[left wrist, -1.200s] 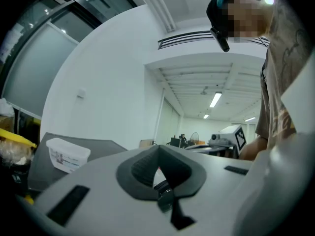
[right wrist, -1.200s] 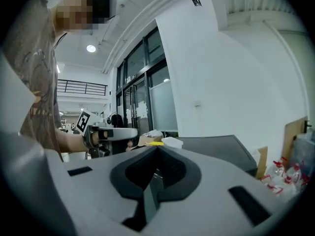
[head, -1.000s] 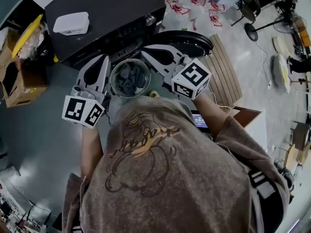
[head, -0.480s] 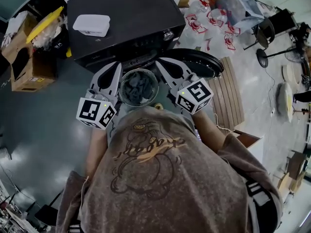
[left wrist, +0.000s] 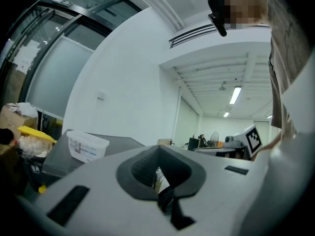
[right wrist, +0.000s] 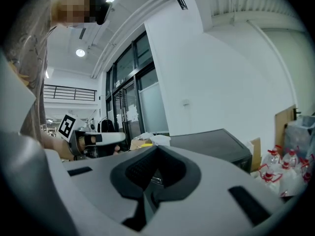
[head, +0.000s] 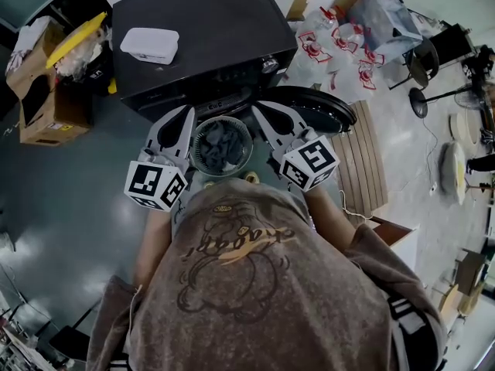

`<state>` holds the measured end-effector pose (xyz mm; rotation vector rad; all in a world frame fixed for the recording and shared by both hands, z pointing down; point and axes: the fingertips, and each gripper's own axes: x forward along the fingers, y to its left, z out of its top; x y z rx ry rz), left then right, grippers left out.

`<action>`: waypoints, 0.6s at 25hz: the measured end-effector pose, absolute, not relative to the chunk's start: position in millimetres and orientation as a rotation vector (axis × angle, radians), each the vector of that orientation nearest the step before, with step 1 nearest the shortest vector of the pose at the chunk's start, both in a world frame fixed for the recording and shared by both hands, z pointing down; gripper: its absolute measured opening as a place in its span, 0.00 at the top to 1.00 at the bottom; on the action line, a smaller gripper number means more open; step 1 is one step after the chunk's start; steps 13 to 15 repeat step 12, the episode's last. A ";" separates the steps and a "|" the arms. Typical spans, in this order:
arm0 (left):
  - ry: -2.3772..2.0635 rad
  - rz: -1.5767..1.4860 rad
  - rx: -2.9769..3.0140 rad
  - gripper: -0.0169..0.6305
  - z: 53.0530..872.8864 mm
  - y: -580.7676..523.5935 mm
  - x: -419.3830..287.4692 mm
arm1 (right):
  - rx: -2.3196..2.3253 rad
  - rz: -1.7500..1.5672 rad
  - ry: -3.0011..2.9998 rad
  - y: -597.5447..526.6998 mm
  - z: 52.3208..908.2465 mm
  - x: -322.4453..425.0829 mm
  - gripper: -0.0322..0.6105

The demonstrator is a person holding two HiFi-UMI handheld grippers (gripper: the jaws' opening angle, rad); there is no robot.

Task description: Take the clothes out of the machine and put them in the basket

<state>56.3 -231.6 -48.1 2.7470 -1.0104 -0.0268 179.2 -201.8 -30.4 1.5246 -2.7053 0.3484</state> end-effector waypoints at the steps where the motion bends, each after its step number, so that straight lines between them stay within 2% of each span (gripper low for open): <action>1: -1.012 -0.027 2.745 0.96 -47.3 -230.7 57.1 | 1.533 0.350 -2.701 -201.0 -29.3 180.5 0.96; 15: -1.067 -0.030 2.711 0.96 -45.8 -228.9 51.4 | 1.555 0.357 -2.700 -196.6 -28.1 183.7 0.96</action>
